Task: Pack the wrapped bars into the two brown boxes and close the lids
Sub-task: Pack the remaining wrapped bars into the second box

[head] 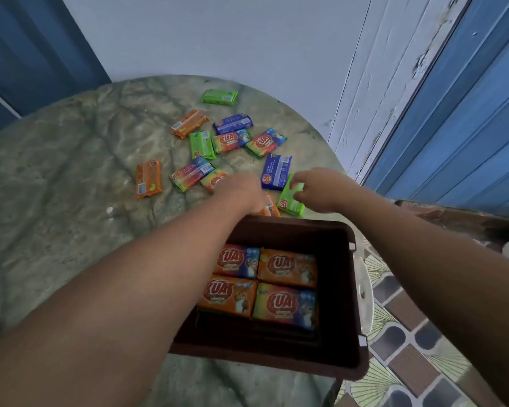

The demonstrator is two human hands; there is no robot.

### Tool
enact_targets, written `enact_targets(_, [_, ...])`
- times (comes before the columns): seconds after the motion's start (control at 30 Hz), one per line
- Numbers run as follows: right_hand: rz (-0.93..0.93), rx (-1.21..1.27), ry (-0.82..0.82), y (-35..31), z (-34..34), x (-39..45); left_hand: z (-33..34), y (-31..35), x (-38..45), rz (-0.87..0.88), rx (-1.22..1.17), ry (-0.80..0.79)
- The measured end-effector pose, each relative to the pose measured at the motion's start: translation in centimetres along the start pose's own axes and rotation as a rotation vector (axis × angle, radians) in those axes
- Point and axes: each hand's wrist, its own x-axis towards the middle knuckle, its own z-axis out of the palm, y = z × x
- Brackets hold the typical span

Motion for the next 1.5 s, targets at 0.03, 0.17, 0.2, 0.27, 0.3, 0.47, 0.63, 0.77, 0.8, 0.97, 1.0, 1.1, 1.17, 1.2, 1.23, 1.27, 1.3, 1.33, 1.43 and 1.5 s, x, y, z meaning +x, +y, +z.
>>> enact_targets(0.03, [-0.018,-0.067,-0.034,-0.1,-0.2,0.8,0.1,0.2,0.5,-0.014,0.013,-0.003])
enact_targets(0.17, [-0.065,-0.275,-0.136,0.2,0.4,3.0,0.9,1.1,1.8,-0.102,-0.048,-0.145])
enact_targets(0.2, [-0.071,-0.302,-0.154,0.3,0.7,3.3,1.1,1.4,2.0,-0.129,-0.076,-0.188])
enact_targets(0.27, [-0.069,-0.319,-0.158,0.6,1.5,3.8,1.5,2.1,2.0,-0.164,-0.083,-0.243])
enact_targets(0.3, [-0.067,-0.321,-0.142,0.8,1.8,4.1,1.6,2.4,2.1,-0.174,-0.077,-0.257])
enact_targets(0.47, [-0.093,-0.346,-0.061,2.0,3.1,4.7,2.1,2.9,2.7,-0.208,-0.148,-0.237])
enact_targets(0.63, [-0.178,-0.466,0.016,2.5,3.3,5.2,2.6,1.9,3.2,-0.178,-0.131,-0.190])
enact_targets(0.77, [-0.213,-0.515,-0.045,2.4,2.9,5.9,3.1,1.7,3.2,-0.169,-0.114,-0.190])
enact_targets(0.8, [-0.201,-0.504,-0.076,2.4,3.0,6.1,3.3,1.8,3.3,-0.177,-0.123,-0.189])
enact_targets(0.97, [-0.167,-0.485,-0.072,2.5,3.2,6.1,3.1,1.7,3.3,-0.240,-0.232,-0.087])
enact_targets(1.0, [-0.142,-0.431,-0.061,2.5,3.2,6.1,2.7,1.6,3.0,-0.236,-0.268,-0.037])
enact_targets(1.1, [-0.070,-0.194,-0.047,2.3,3.0,5.9,1.2,1.0,1.9,-0.178,-0.332,0.147])
enact_targets(1.17, [-0.056,-0.084,0.011,1.8,2.5,5.4,0.2,0.1,0.9,-0.137,-0.356,0.264])
enact_targets(1.2, [-0.049,-0.032,0.060,1.4,2.1,4.9,-0.3,-0.4,0.2,-0.128,-0.373,0.321])
enact_targets(1.23, [-0.035,0.026,0.114,0.9,1.7,4.3,-0.8,-0.8,-0.6,-0.123,-0.385,0.377])
enact_targets(1.27, [-0.017,0.089,0.164,0.4,1.3,3.6,-1.3,-1.2,-1.5,-0.115,-0.385,0.430])
enact_targets(1.3, [-0.001,0.153,0.207,-0.1,1.0,2.8,-1.7,-1.6,-2.6,-0.099,-0.379,0.470])
enact_targets(1.33, [0.008,0.213,0.241,-0.6,0.7,2.0,-1.9,-2.0,-3.6,-0.070,-0.371,0.495])
enact_targets(1.43, [-0.005,0.301,0.338,-2.2,0.7,-1.2,-1.9,-2.9,-7.7,0.077,-0.329,0.561])
enact_targets(1.5, [-0.014,0.291,0.384,-3.4,1.4,-3.6,-1.2,-3.5,-10.6,0.167,-0.282,0.614])
